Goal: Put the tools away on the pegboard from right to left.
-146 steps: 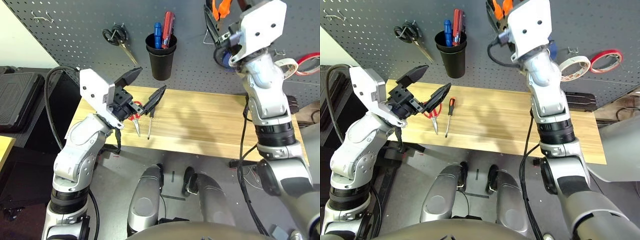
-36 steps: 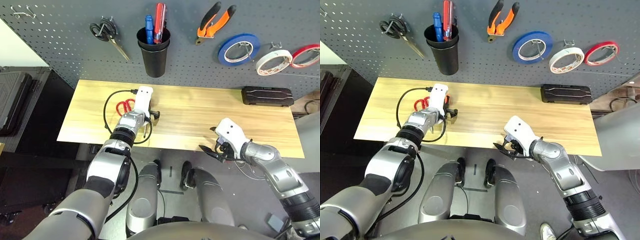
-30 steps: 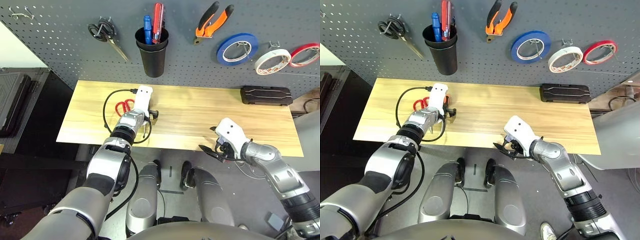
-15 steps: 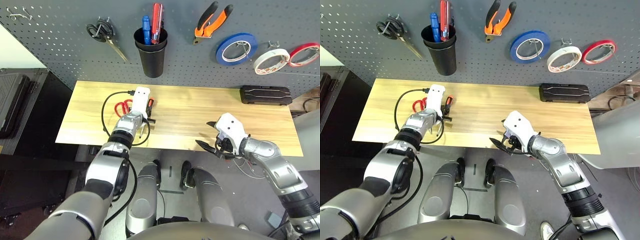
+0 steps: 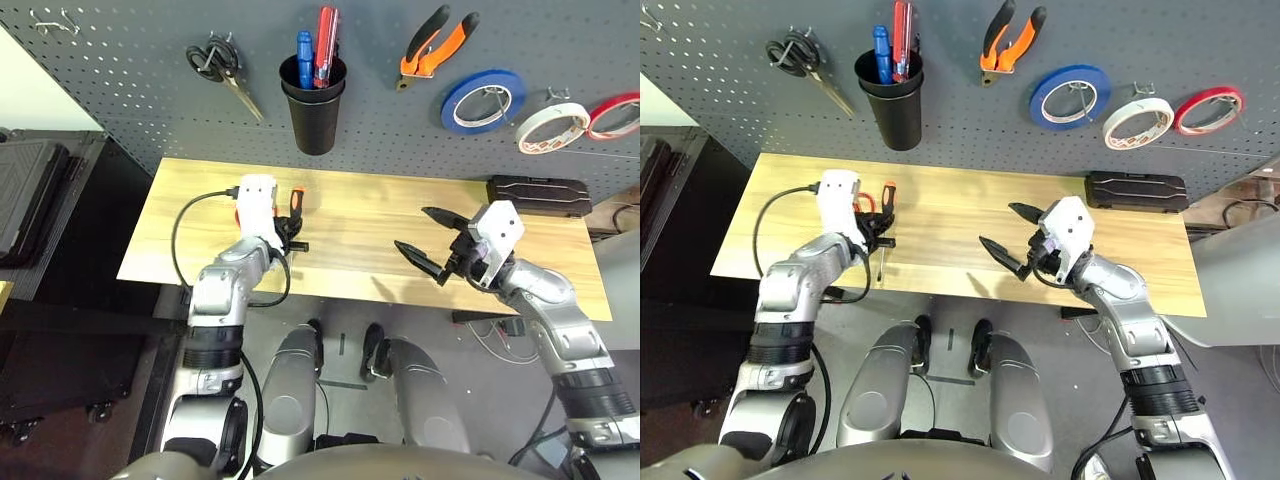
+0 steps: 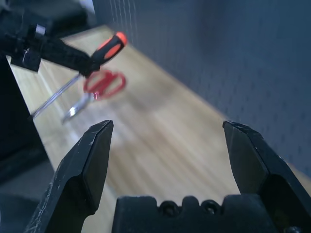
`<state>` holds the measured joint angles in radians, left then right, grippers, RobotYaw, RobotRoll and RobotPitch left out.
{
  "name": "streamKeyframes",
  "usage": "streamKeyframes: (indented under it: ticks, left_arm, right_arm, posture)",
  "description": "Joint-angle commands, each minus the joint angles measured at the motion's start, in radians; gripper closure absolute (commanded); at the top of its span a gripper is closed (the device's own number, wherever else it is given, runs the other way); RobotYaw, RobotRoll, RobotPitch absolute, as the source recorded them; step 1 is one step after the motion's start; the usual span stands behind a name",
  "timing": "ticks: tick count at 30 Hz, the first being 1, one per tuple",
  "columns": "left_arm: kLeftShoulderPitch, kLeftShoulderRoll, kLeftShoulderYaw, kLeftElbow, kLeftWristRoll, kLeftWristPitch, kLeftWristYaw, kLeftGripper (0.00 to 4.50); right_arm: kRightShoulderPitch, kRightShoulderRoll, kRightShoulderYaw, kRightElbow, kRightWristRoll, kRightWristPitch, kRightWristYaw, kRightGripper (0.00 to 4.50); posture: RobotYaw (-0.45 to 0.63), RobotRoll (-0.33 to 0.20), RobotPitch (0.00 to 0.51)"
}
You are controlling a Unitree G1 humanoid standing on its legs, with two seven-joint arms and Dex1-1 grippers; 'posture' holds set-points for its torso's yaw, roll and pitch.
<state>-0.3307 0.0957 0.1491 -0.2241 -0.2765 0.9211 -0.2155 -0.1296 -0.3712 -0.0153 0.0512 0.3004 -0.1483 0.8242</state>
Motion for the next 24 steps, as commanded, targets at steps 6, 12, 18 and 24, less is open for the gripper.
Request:
streamKeyframes:
  ticks: [6,12,18,24]
  left_arm:
    - [0.038,-0.019,0.049,-0.217,-0.159,0.011,-0.019,4.01]
    - [0.015,0.003,0.082,-0.266,-0.22,0.008,-0.005,4.01]
    - [-0.04,0.041,0.132,-0.279,-0.279,0.005,0.006,4.01]
    - [-0.121,0.096,0.204,-0.285,-0.35,0.005,0.02,4.01]
  right_arm:
    - [0.006,0.06,-0.024,0.069,0.085,-0.236,0.086,0.0]
    - [-0.043,0.05,-0.065,0.039,0.134,-0.189,0.035,0.0]
    - [-0.086,0.042,-0.095,-0.001,0.155,-0.141,-0.008,0.0]
    - [-0.112,0.037,-0.094,-0.055,0.18,-0.095,-0.019,0.0]
  posture:
    - [0.27,0.0,0.192]
    - [0.27,0.0,0.19]
    - [0.26,0.0,0.191]
    - [0.26,0.0,0.187]
